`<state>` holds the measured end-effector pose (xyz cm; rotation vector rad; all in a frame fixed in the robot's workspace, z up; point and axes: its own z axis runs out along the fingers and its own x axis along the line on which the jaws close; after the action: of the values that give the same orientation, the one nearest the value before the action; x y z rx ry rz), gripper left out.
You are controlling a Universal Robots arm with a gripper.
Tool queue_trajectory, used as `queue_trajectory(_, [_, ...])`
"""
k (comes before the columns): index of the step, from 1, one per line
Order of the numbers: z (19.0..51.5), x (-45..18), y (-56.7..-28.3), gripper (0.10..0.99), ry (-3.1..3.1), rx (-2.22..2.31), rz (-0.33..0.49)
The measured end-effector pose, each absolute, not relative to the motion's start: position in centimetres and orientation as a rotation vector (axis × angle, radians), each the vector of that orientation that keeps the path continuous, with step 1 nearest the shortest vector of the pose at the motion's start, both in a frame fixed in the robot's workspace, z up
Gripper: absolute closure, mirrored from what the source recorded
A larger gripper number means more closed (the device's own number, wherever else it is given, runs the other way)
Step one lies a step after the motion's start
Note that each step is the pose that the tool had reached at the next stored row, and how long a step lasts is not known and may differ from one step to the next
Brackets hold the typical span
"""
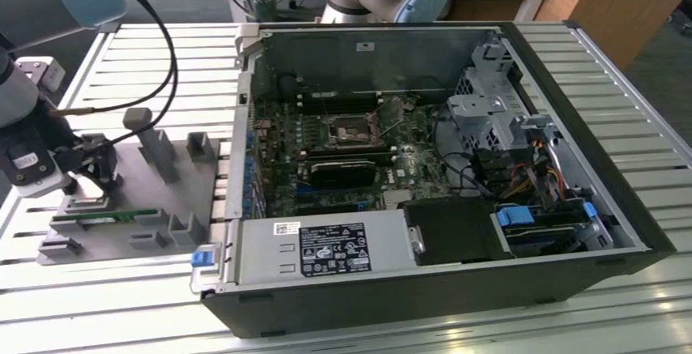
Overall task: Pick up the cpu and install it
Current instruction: 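Pick up the cpu and move it towards the insertion slot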
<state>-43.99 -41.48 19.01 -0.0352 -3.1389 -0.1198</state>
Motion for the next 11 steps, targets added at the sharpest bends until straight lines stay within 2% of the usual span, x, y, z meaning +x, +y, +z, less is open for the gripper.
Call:
queue_trajectory(8, [20.2,-44.0,-41.5,0.553,-3.139,-0.035,-0.123])
queue_trajectory(11, [20.4,-44.0,-41.5,0.553,-3.135,-0.035,-0.166])
